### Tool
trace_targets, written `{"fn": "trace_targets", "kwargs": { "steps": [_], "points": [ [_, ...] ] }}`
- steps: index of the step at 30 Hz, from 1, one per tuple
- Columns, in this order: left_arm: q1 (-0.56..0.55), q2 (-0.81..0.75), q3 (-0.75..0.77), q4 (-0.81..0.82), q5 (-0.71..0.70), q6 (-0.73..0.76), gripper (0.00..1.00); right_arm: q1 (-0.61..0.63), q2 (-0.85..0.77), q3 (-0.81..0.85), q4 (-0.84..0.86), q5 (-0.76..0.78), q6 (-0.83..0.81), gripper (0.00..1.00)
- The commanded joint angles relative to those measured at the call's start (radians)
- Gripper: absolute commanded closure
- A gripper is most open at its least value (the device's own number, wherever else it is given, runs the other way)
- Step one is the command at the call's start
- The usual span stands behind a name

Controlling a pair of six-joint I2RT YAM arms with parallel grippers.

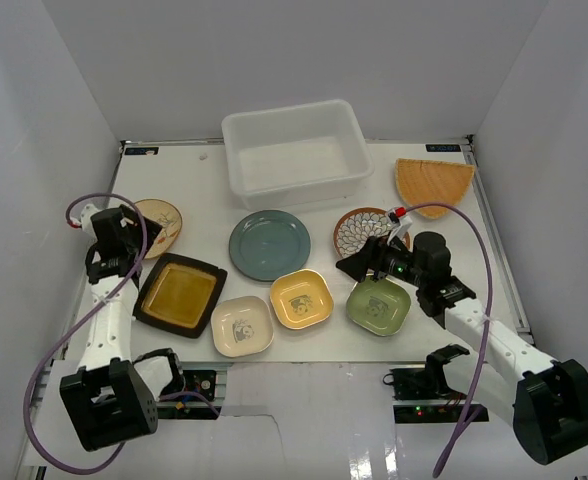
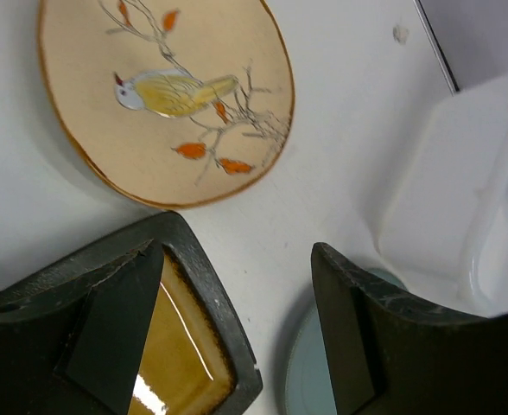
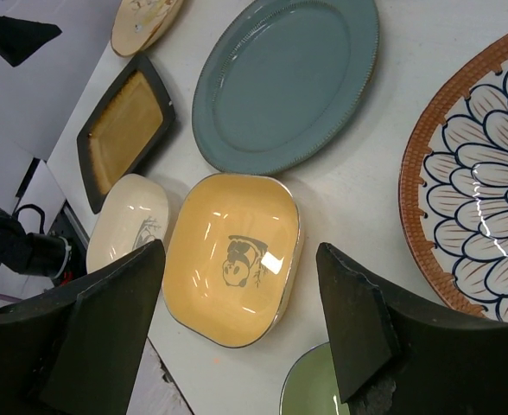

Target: Place the plates into the plastic bin on the countertop

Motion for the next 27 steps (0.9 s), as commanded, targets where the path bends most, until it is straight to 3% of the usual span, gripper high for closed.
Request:
{"fn": "trace_targets", "kwargs": {
  "steps": [1, 8, 14, 19, 27],
  "points": [
    [0.079, 0.019, 0.053, 0.005, 0.003, -0.051, 0.21, 0.018, -0.019, -0.025, 0.06, 0.022, 0.003, 0.23],
    [0.2, 0.178, 0.021, 0.098, -0.021, -0.056, 0.21, 0.035, -0.033, -0.043, 0.042, 0.016, -0.029, 0.24],
    [0.336, 0.384, -0.007, 0.264, 0.15, -0.05, 0.21, 0.04, -0.045, -0.052, 0.032, 0.008, -0.048, 0.24],
    [0.368, 0.508, -0.01, 0.381, 0.247, -0.04, 0.21, 0.045, -0.042, -0.059, 0.032, 0.011, -0.052, 0.24],
    [0.368, 0.678, 0.013, 0.488, 0.308, -0.047, 0.32, 0.051, 0.007, -0.055, 0.054, 0.025, -0.046, 0.24]
  ]
}}
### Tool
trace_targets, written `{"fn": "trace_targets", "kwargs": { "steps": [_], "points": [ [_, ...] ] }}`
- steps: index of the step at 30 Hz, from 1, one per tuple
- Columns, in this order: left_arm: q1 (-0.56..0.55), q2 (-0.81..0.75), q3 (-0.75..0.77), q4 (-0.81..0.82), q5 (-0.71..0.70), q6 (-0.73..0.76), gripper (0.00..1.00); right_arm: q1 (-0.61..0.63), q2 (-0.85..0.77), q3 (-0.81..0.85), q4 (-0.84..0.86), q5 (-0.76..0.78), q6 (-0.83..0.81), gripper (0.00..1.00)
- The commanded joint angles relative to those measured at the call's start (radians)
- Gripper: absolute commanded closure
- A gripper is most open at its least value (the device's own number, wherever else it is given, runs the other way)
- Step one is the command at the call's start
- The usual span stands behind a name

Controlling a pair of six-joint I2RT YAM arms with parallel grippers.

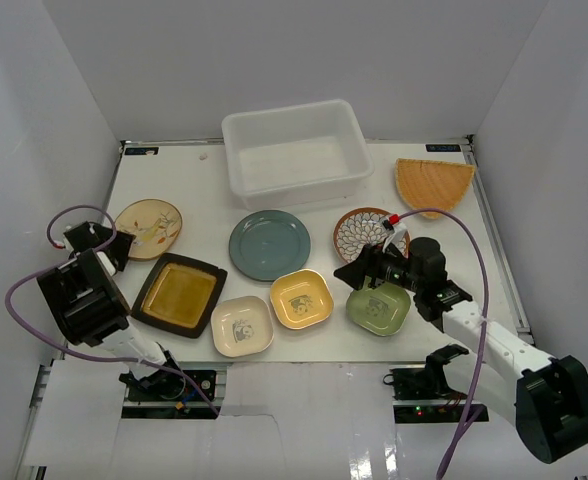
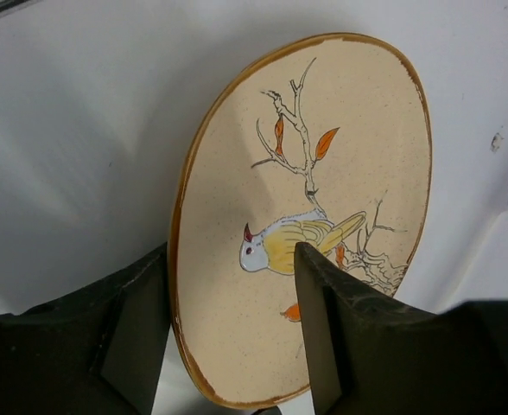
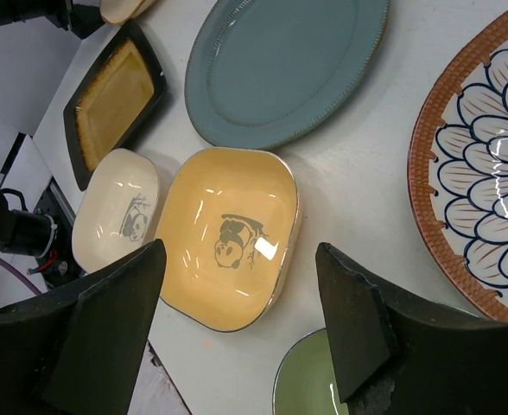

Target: Place the plates into the plastic bin on the countertop

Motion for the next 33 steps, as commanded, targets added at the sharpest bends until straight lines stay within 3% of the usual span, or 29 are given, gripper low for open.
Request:
{"fn": "trace_targets", "kwargs": {
  "steps": [1, 3, 6, 11, 17, 20, 25, 30, 33],
  "points": [
    [0.0, 0.066, 0.006, 0.031, 0.046, 0.005, 0.35, 0.008, 0.019, -0.002, 0.047, 0.012, -0.012, 0.24],
    [0.0, 0.095, 0.011, 0.046, 0.059, -0.008, 0.4, 0.011, 0.033, -0.001, 0.055, 0.016, 0.0, 0.24],
    [0.0, 0.114, 0.004, 0.08, 0.076, -0.018, 0.55, 0.017, 0.052, 0.013, 0.068, 0.022, 0.011, 0.25],
    [0.001, 0.12, 0.017, 0.088, 0.096, -0.018, 1.0, 0.038, 0.079, 0.05, 0.07, 0.03, 0.028, 0.25],
    [0.001, 0.034, 0.006, 0.149, 0.152, -0.071, 1.0, 0.073, 0.11, 0.105, 0.047, 0.041, 0.029, 0.26],
    [0.0, -0.082, -0.017, 0.232, 0.214, -0.162, 1.0, 0.087, 0.13, 0.148, 0.035, 0.045, 0.025, 0.25],
    [-0.023, -0.223, -0.144, 0.473, 0.296, -0.435, 1.0, 0.097, 0.22, 0.292, -0.014, 0.032, 0.007, 0.24],
    [-0.032, -0.409, -0.132, 0.447, 0.317, -0.427, 1.0, 0.1, 0.263, 0.398, -0.034, 0.015, -0.004, 0.21],
    [-0.115, -0.451, -0.044, 0.362, 0.33, -0.377, 1.0, 0.1, 0.274, 0.415, -0.025, 0.031, 0.005, 0.21]
  ]
}}
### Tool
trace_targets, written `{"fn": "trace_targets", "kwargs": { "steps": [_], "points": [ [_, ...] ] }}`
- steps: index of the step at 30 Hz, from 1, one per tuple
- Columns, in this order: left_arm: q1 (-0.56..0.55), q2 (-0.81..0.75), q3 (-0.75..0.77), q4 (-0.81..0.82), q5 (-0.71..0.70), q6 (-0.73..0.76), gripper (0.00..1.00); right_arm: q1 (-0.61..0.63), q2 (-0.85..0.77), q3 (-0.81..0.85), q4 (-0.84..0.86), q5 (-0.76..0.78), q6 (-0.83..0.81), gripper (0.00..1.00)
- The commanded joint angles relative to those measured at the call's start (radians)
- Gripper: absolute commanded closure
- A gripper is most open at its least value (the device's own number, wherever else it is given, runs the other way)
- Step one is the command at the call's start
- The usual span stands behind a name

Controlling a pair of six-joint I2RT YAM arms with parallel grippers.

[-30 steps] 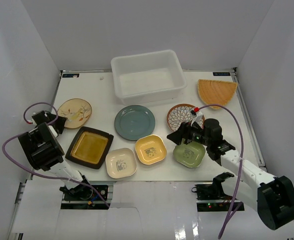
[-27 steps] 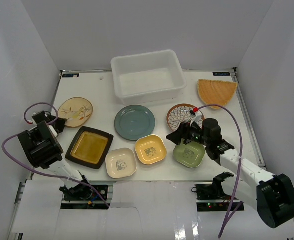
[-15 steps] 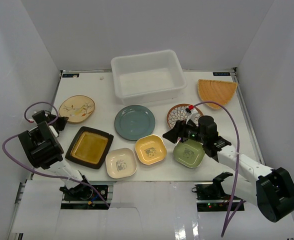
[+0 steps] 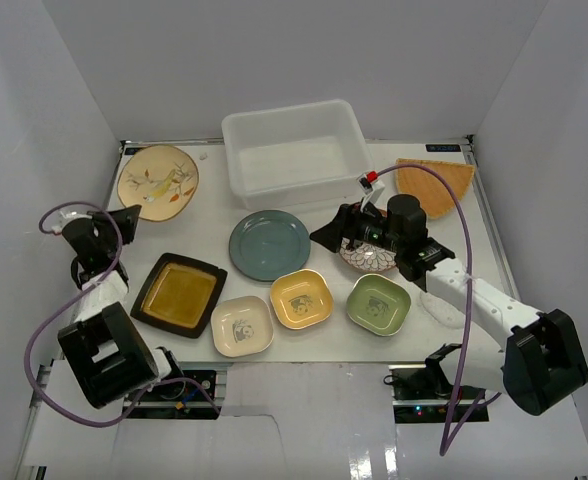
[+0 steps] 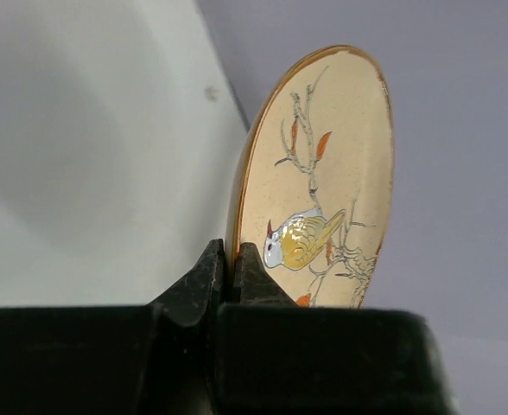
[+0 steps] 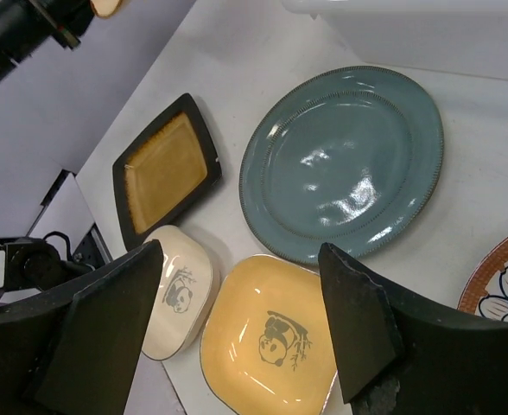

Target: Place the plates into the plastic bin on the countertop

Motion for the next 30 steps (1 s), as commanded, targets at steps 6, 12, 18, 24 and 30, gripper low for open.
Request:
{"fn": "trace_targets", "kwargs": {
  "steps": [6, 12, 18, 24, 30],
  "points": [
    [-0.411, 0.049, 0.452, -0.095, -0.036, 0.178, 1.0, 0.006, -0.015, 0.013, -0.012, 0.054, -0.015, 0.24],
    [-0.618, 0.27, 0.699, -0.158, -0.143, 0.233, 1.0, 0.006, -0.101, -0.034, -0.066, 0.135, -0.056, 0.38],
    [-0.753, 0.535, 0.997, -0.238, -0.267, 0.304, 1.0, 0.005, -0.213, -0.111, -0.088, 0.121, -0.046, 0.43],
    [-0.815, 0.77, 1.323, -0.38, -0.335, 0.356, 1.0, 0.006, -0.271, -0.153, -0.13, 0.126, -0.059, 0.41],
    [-0.85, 0.965, 1.519, -0.506, -0.374, 0.408, 1.0, 0.005, -0.316, -0.186, -0.162, 0.152, -0.076, 0.39]
  ]
}}
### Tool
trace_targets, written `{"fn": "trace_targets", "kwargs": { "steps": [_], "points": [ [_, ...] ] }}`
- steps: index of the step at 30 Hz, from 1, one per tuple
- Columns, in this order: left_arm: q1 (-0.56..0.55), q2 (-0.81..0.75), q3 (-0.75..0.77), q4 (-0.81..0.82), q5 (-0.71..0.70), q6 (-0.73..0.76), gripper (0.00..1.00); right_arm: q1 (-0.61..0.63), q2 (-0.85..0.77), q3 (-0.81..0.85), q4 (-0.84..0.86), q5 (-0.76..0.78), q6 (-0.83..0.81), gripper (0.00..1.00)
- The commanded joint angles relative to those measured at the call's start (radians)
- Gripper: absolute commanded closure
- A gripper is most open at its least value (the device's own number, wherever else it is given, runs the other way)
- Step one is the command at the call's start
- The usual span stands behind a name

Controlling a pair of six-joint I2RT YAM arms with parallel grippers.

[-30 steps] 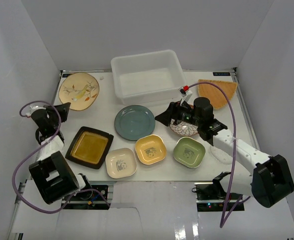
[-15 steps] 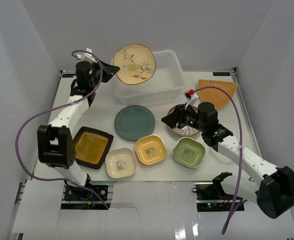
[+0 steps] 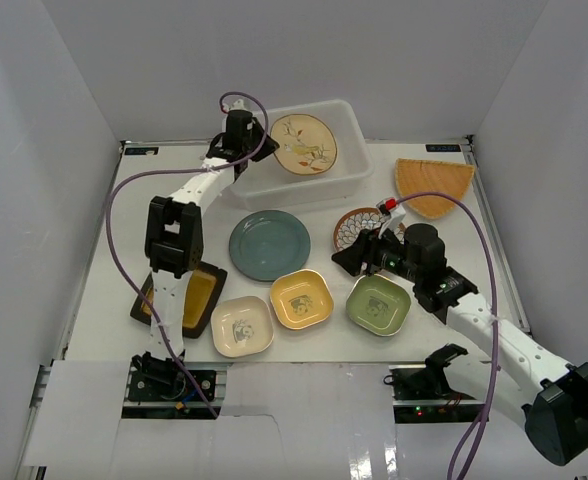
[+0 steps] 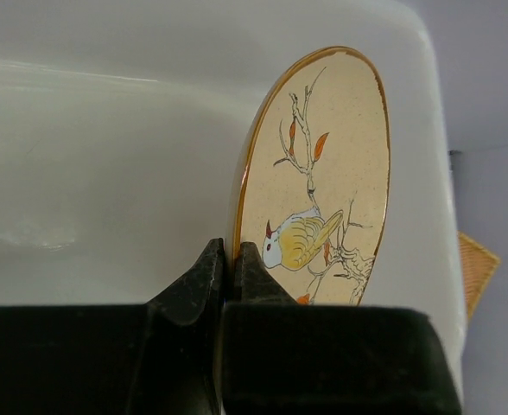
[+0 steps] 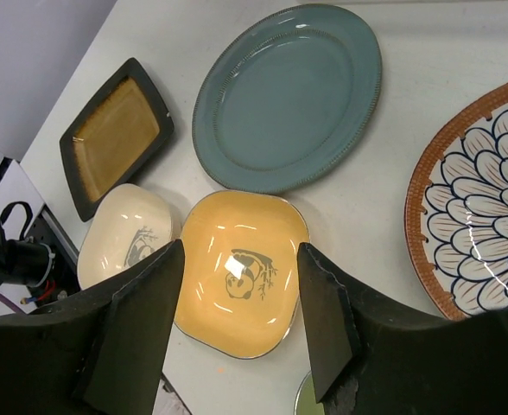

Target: Place the plates into the plastic bin on the countertop

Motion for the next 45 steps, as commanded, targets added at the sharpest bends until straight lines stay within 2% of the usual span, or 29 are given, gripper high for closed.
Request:
{"fn": "trace_targets", "kwargs": {
  "steps": [1, 6, 8, 9, 11, 12, 14, 18, 19, 22, 24, 25, 26, 29, 34, 37, 38, 39, 41, 42, 43, 45],
  "points": [
    [-0.019, -0.021, 0.158, 0.02, -0.03, 0.014, 1.0, 0.006, -0.034, -0.009, -0.007, 0.027, -0.027, 0.39],
    [-0.036, 0.043, 0.177, 0.0, -0.04, 0.027, 1.0, 0.006, -0.062, -0.009, -0.027, 0.054, -0.027, 0.36],
    [-0.037, 0.056, 0.174, 0.0, -0.036, 0.024, 0.88, 0.005, -0.071, -0.011, -0.032, 0.095, -0.027, 0.34],
    [-0.036, 0.059, 0.171, -0.002, -0.033, 0.022, 0.74, 0.006, -0.082, -0.012, -0.035, 0.112, -0.026, 0.32],
    [-0.036, 0.062, 0.162, 0.0, -0.027, 0.021, 0.59, 0.006, -0.094, -0.011, -0.061, 0.216, -0.039, 0.28],
    [-0.036, 0.063, 0.162, 0.0, -0.022, 0.021, 0.48, 0.005, -0.1, -0.006, -0.075, 0.259, -0.055, 0.27],
    [-0.037, 0.065, 0.16, 0.003, -0.007, 0.022, 0.41, 0.003, -0.1, -0.001, -0.096, 0.393, -0.065, 0.25],
    [-0.036, 0.066, 0.166, 0.014, 0.032, 0.021, 0.29, -0.023, -0.052, -0.017, -0.092, 0.522, -0.03, 0.25],
    [-0.036, 0.063, 0.169, 0.02, 0.044, 0.016, 0.23, -0.034, -0.036, -0.017, -0.09, 0.54, -0.006, 0.25],
    [-0.036, 0.048, 0.206, 0.024, 0.107, 0.022, 0.13, -0.115, 0.021, -0.024, -0.066, 0.499, 0.042, 0.25],
    [-0.037, 0.031, 0.229, 0.024, 0.142, 0.042, 0.05, -0.225, 0.06, -0.046, -0.015, 0.429, 0.069, 0.25],
    [-0.036, 0.02, 0.24, 0.023, 0.15, 0.053, 0.03, -0.265, 0.076, -0.052, 0.0, 0.347, 0.082, 0.25],
    [-0.036, -0.009, 0.241, 0.021, 0.151, 0.068, 0.02, -0.344, 0.109, -0.058, 0.012, 0.314, 0.105, 0.25],
    [-0.036, -0.085, 0.214, 0.023, 0.161, 0.097, 0.02, -0.46, 0.151, -0.073, 0.055, 0.229, 0.126, 0.23],
    [-0.036, -0.248, 0.122, 0.03, 0.197, 0.125, 0.02, -0.557, 0.246, -0.123, 0.167, 0.105, 0.172, 0.22],
    [-0.037, -0.424, -0.075, 0.09, 0.263, 0.096, 0.02, -0.575, 0.349, -0.126, 0.235, 0.044, 0.214, 0.25],
    [-0.037, -0.473, -0.216, 0.106, 0.276, 0.085, 0.02, -0.577, 0.369, -0.124, 0.25, 0.034, 0.223, 0.26],
    [-0.037, -0.572, -0.286, 0.116, 0.288, 0.073, 0.02, -0.578, 0.389, -0.121, 0.269, 0.027, 0.243, 0.28],
    [-0.042, -0.67, -0.424, 0.127, 0.303, 0.074, 0.02, -0.58, 0.441, -0.116, 0.313, 0.022, 0.26, 0.34],
    [-0.043, -0.719, -0.544, 0.126, 0.294, 0.082, 0.02, -0.581, 0.459, -0.113, 0.324, 0.022, 0.269, 0.35],
    [-0.046, -0.807, -0.599, 0.126, 0.273, 0.082, 0.02, -0.583, 0.476, -0.11, 0.336, 0.004, 0.292, 0.4],
    [-0.048, -0.878, -0.721, 0.1, 0.283, 0.088, 0.02, -0.586, 0.524, -0.11, 0.394, -0.009, 0.31, 0.45]
  ]
}}
